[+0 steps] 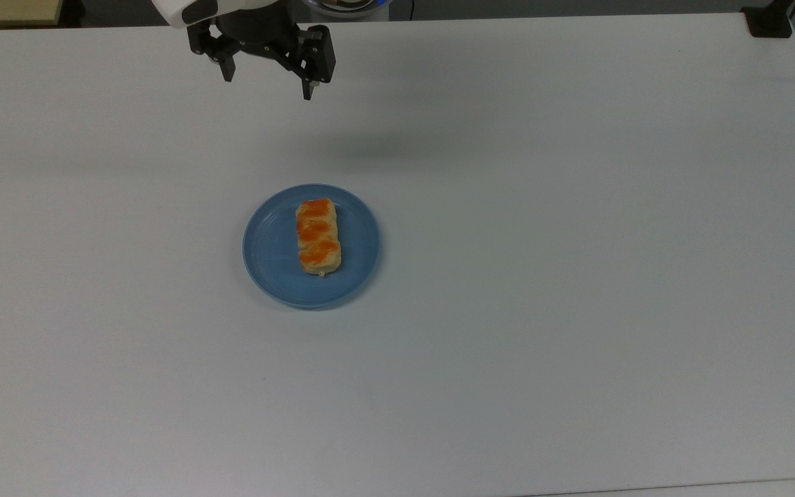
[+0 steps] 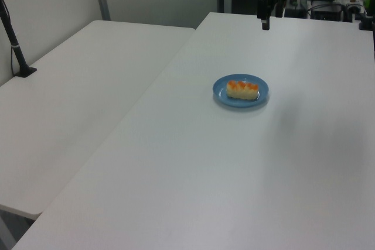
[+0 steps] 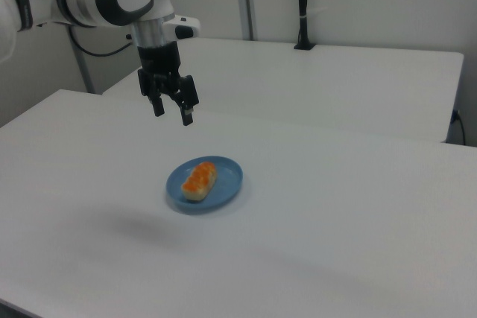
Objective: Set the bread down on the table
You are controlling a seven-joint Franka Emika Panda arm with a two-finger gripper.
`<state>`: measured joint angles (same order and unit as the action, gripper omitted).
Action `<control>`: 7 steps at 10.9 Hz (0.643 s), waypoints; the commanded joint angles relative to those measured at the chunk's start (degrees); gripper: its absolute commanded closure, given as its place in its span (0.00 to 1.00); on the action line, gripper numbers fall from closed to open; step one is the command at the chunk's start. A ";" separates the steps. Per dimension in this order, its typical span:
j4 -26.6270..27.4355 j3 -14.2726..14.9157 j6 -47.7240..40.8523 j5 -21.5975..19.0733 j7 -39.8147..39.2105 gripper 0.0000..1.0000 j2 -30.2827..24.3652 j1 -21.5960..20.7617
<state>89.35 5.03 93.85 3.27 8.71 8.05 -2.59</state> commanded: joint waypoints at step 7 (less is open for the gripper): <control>0.65 0.68 19.51 -1.25 0.96 0.00 15.31 -3.56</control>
<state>89.60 5.00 109.19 2.69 8.73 20.48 -4.20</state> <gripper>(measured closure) 0.000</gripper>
